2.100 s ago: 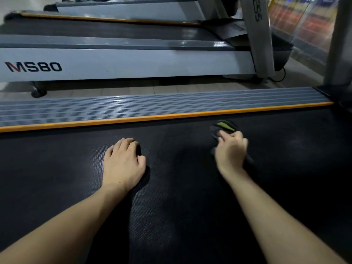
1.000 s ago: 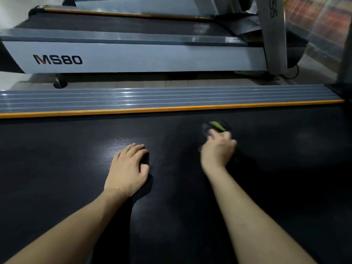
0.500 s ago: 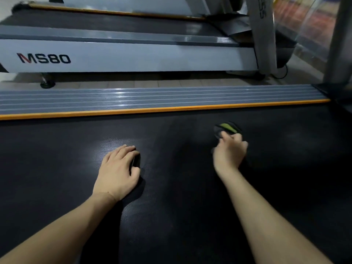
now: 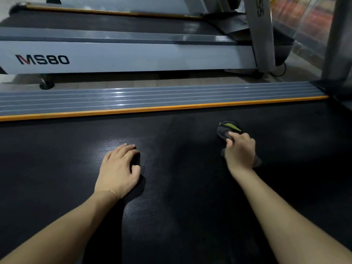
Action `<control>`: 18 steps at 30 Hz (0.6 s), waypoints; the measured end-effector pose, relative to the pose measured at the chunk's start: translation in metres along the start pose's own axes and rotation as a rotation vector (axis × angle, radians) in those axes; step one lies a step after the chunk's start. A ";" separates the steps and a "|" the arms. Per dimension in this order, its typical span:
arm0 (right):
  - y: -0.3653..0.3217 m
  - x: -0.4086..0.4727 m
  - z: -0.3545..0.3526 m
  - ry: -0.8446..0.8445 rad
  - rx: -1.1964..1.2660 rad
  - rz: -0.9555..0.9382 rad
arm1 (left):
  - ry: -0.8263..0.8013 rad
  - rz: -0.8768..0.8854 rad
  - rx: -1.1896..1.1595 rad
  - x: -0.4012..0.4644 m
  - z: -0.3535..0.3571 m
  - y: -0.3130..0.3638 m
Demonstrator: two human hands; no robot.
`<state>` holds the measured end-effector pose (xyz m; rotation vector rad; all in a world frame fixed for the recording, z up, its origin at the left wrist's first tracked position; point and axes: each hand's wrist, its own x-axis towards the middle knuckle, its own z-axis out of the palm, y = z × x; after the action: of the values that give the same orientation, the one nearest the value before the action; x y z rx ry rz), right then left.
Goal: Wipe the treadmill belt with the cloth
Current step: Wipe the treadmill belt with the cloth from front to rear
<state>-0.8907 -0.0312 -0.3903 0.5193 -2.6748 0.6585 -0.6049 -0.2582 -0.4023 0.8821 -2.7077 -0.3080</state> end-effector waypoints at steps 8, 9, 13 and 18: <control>-0.157 -0.111 0.024 -0.276 0.328 -0.565 | 0.012 0.006 -0.005 0.001 -0.001 0.001; -0.143 -0.100 0.022 -0.278 0.326 -0.600 | 0.003 0.005 -0.008 0.001 -0.001 0.000; -0.042 -0.032 0.011 -0.095 0.076 -0.386 | -0.016 -0.003 -0.011 0.001 0.000 -0.002; -0.040 -0.030 0.006 0.000 -0.029 0.029 | 0.000 -0.006 -0.012 0.001 0.001 0.001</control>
<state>-0.8486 -0.0596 -0.3927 0.4740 -2.6925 0.6269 -0.6060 -0.2581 -0.4028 0.8871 -2.7009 -0.3245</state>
